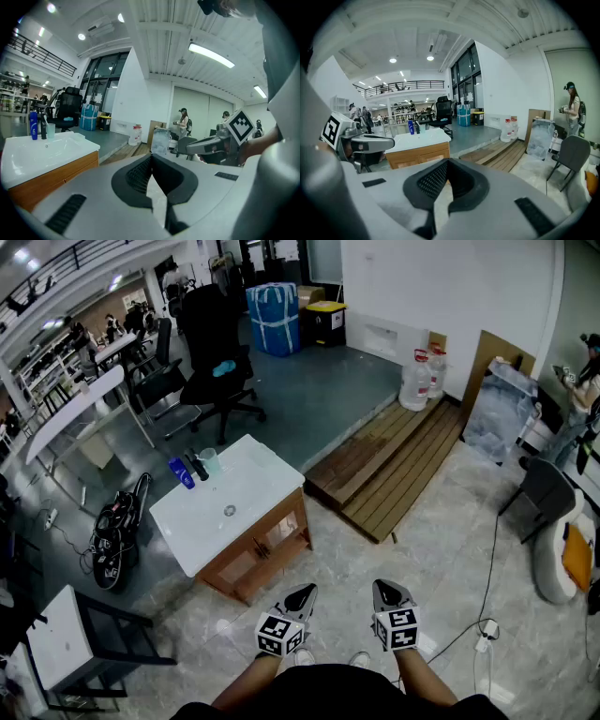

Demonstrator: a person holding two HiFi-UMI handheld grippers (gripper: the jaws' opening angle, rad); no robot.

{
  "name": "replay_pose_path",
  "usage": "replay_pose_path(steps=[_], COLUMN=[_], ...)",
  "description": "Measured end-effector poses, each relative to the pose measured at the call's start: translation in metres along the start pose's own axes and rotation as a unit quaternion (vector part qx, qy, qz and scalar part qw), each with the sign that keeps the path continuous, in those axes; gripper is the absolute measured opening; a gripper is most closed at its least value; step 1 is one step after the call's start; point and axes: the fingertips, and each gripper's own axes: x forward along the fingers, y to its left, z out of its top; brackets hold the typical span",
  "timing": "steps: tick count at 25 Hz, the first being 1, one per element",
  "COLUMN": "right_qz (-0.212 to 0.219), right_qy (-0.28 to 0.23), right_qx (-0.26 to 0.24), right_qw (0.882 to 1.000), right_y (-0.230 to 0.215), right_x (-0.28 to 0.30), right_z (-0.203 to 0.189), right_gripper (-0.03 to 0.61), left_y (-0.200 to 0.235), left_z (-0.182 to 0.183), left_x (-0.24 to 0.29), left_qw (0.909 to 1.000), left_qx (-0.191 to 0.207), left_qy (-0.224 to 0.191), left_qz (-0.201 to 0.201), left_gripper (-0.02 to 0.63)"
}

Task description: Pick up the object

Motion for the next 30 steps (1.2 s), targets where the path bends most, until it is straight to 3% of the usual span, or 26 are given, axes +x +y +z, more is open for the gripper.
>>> replay_pose_path(steps=[16, 30], right_qz=[-0.001, 0.017], right_qy=[-0.020, -0.022], right_qx=[0.012, 0.008], right_qw=[1.000, 1.000], right_y=[0.030, 0.093], right_x=[0.009, 0.042], right_z=[0.010, 0.024], right_gripper=[0.018, 0.017], left_y=[0.022, 0.083], left_z=[-0.006, -0.015], left_x=[-0.023, -0.067], left_qw=[0.9999, 0.9999], left_qx=[0.010, 0.002], left_qy=[0.007, 0.003], left_qz=[-0.003, 0.014], left_gripper=[0.014, 0.014])
